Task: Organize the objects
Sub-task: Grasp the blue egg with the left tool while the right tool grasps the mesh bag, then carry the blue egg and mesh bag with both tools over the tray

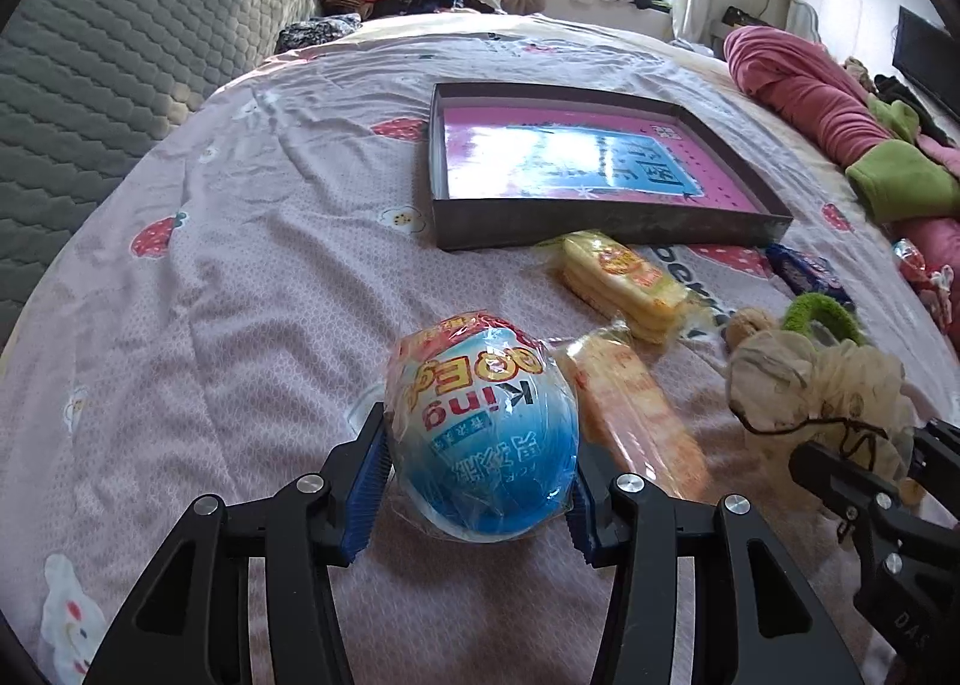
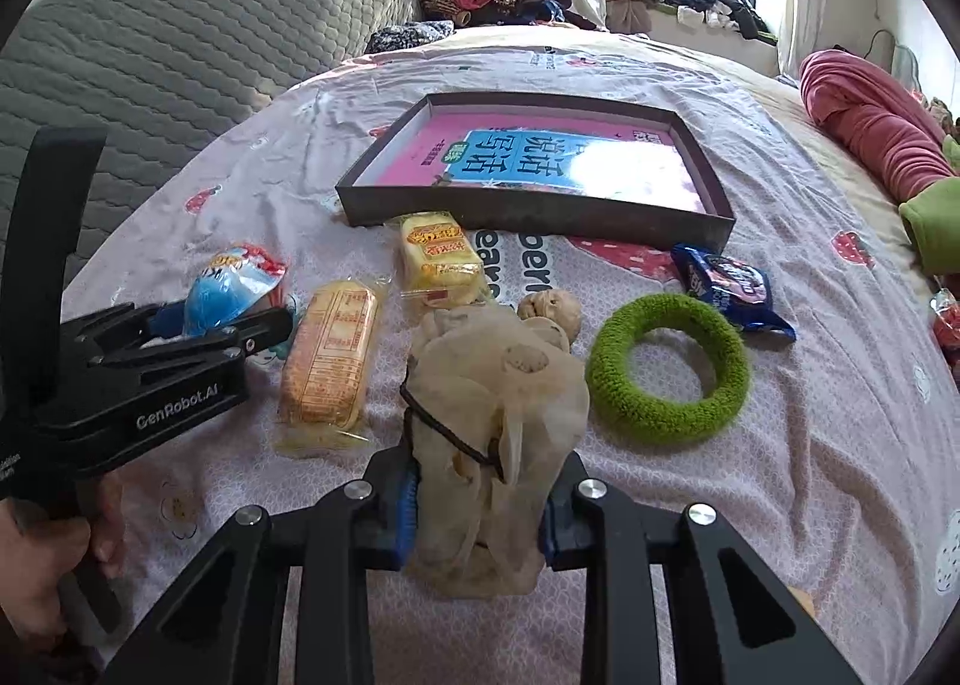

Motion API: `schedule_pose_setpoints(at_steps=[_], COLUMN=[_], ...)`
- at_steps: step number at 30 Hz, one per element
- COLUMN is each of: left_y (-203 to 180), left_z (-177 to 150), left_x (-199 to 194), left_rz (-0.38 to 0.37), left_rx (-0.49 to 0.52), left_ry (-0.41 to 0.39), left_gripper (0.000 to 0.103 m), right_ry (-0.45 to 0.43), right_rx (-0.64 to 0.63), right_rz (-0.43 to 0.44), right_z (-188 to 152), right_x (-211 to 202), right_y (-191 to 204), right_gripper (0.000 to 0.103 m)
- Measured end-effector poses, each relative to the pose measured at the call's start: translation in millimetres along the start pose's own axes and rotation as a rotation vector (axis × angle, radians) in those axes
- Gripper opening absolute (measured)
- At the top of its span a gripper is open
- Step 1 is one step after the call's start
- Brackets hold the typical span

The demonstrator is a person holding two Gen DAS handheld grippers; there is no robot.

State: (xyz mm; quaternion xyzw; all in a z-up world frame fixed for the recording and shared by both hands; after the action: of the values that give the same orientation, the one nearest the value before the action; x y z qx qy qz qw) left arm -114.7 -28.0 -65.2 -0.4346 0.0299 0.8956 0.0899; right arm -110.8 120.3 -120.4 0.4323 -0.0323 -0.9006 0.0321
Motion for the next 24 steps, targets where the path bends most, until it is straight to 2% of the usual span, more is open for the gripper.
schedule_pose_setpoints(at_steps=[8,14,24], left_y=[-8.7,-14.2,-38.4], left_z=[-3.2,-7.9,0.4], left_x=[-32.1,-45.9,-67.9], left_rz=[0.006,0.008,0.007], left_rx=[0.004,-0.02,0.024], left_ry=[-0.043,-0.044,-0.086], left_gripper=[0.052,0.052,0.052], right_ry=[-0.038,-0.065,-0.122], right_rx=[0.009,0.006,0.017], right_rz=[-0.002,-0.003,-0.005], right_z=[2.8,4.0,13.1], right_x=[-19.0,-34.5,-59.1], right_y=[0.1,0.5,-10.2], right_gripper=[0.03,0.03,0.03])
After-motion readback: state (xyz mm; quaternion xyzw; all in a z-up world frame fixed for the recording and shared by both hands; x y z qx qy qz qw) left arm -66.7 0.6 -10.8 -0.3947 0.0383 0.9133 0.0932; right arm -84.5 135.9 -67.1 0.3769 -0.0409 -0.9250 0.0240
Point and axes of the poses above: each gripper's, at about its wrist camera, not at the fingertips, and x roughly the way its jaws point, y to its left, z to its top, the point moved 2 cm from there along x, roughly the way its jaws point
